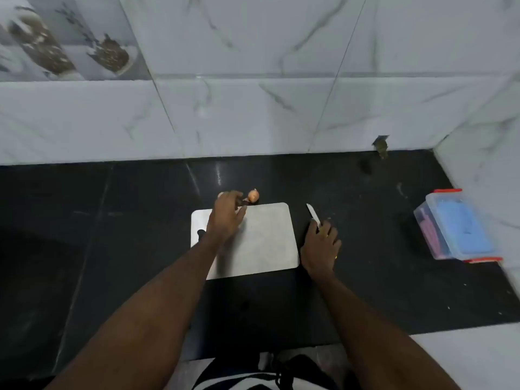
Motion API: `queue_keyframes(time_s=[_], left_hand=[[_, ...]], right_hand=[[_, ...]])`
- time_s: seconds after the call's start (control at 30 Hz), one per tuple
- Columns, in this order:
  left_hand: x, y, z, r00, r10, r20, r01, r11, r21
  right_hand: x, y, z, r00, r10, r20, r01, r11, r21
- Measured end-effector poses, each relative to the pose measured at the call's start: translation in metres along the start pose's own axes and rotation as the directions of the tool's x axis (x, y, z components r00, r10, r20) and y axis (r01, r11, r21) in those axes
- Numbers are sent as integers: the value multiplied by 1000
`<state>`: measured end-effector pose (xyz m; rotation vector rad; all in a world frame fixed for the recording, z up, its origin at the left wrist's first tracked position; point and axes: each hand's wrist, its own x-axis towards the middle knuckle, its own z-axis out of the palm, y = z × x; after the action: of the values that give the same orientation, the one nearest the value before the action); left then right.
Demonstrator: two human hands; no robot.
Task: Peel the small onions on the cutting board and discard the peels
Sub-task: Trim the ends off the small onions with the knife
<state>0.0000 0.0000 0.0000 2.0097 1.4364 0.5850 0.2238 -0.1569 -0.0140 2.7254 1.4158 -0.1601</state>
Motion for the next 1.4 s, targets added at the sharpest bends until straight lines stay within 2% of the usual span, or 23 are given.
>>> queue_keyframes(time_s=[0.07, 0.13, 0.37, 0.53, 0.7, 0.83, 0.97, 1.03, 1.1, 1.27, 1.33, 1.4], left_hand=[[11, 4, 3, 999, -43, -8, 42, 999, -15], [19, 12, 8, 998, -58, -9, 58, 998, 0], [34, 11, 27, 995, -94, 16, 94, 996, -6], [38, 17, 29, 998, -59, -9, 59, 998, 27], [35, 9, 30, 1000, -2, -1, 2, 1000, 8], [19, 7, 29, 998, 52, -22, -54, 996, -72], [-1, -2, 32, 996, 92, 18, -89, 991, -104], [-8, -4, 31, 990, 130, 49, -124, 986, -108], [-18, -3, 29, 985, 164, 59, -155, 979, -130], [-48, -10, 30, 982, 184, 41, -178, 977, -121], [-56, -17, 33, 983, 176, 52, -169, 978, -123], [-61, -22, 35, 986, 163, 41, -155, 977, -147]], right_hand=[[-1, -1, 0, 1000, 4, 28, -3, 1000, -23], [-6, 1, 3, 1000, -23, -7, 23, 999, -34], [7, 12, 6, 999, -35, -37, 40, 986, 162], [12, 15, 11, 997, -28, -78, 46, 970, 237], [19, 8, 9, 998, 23, -61, 1, 926, 377], [33, -1, 5, 997, 72, -14, -54, 851, 523], [34, -15, -15, 979, 168, 114, -199, 681, 705], [29, -25, -26, 959, 153, 239, -282, 601, 748], [20, -33, -29, 957, 78, 278, -271, 579, 769], [-15, -57, -33, 969, -83, 232, -137, 601, 787], [-31, -66, -31, 959, -138, 248, -86, 690, 719], [-43, -70, -25, 953, -163, 256, -15, 816, 577]])
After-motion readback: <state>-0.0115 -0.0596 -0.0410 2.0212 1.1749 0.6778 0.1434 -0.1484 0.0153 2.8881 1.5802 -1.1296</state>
